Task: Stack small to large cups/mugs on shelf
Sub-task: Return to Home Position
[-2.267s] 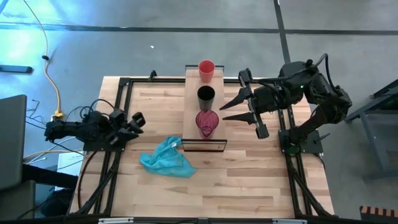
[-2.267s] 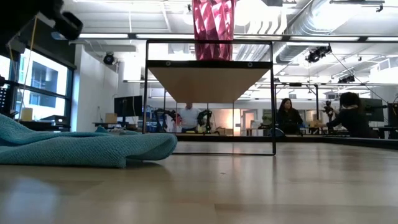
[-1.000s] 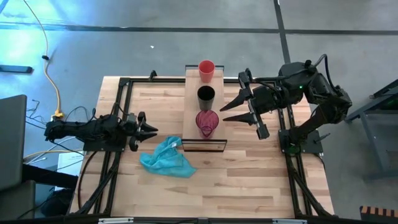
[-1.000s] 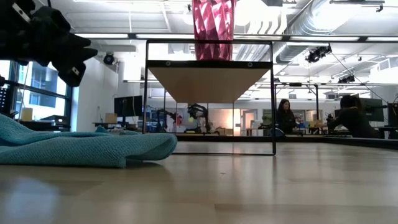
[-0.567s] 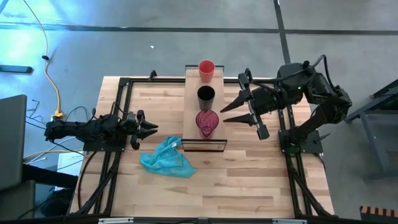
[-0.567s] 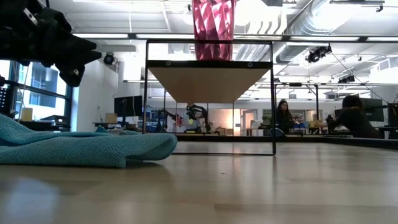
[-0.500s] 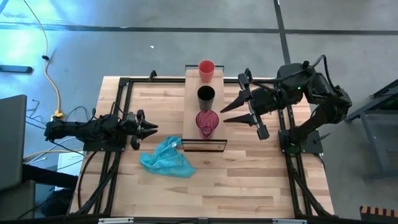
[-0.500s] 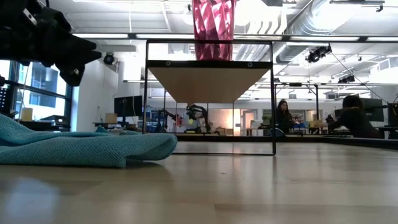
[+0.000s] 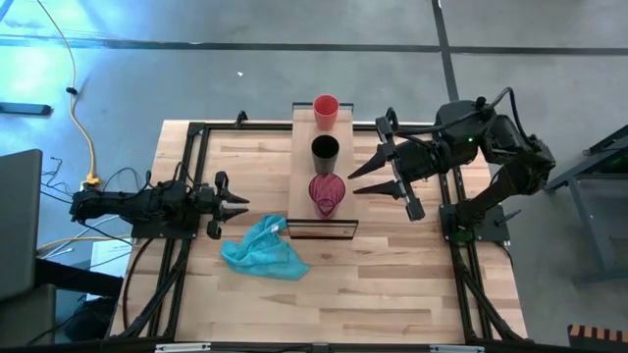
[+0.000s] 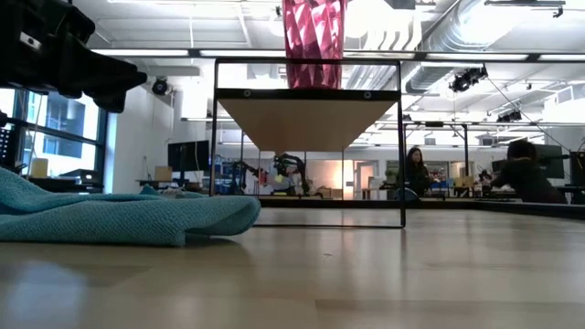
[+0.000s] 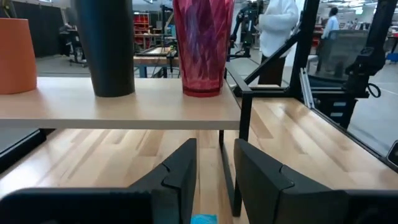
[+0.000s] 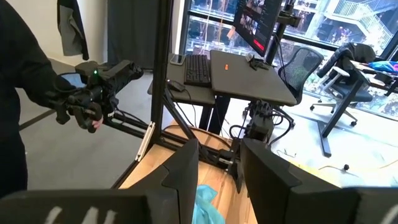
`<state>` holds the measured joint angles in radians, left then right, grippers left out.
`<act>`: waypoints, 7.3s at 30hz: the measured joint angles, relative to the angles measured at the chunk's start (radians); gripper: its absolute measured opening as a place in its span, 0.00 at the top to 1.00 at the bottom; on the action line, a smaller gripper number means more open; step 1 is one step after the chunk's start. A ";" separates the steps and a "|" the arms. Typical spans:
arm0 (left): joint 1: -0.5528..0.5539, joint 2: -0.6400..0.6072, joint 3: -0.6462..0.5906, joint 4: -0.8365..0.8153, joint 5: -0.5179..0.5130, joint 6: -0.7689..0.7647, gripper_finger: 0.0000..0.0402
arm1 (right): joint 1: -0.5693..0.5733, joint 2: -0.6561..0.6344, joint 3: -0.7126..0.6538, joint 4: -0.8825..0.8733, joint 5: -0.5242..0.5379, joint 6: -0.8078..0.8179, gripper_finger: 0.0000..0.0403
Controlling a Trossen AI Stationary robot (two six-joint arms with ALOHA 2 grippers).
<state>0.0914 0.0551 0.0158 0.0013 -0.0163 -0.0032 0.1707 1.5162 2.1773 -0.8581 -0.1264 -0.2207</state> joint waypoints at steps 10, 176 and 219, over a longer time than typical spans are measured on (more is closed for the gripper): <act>0.000 0.000 0.000 0.000 -0.002 -0.001 0.76 | 0.000 0.000 0.000 -0.027 -0.002 -0.004 0.72; 0.000 0.000 -0.001 0.000 -0.002 -0.002 0.76 | 0.043 -1.511 -2.168 1.475 0.288 0.220 0.79; 0.000 0.000 -0.001 0.001 -0.002 -0.002 0.76 | -0.208 -1.511 -2.169 1.122 0.011 0.583 0.79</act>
<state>0.0917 0.0551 0.0151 0.0020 -0.0181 -0.0051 -0.0376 0.0048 0.0086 0.2636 -0.1154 0.3622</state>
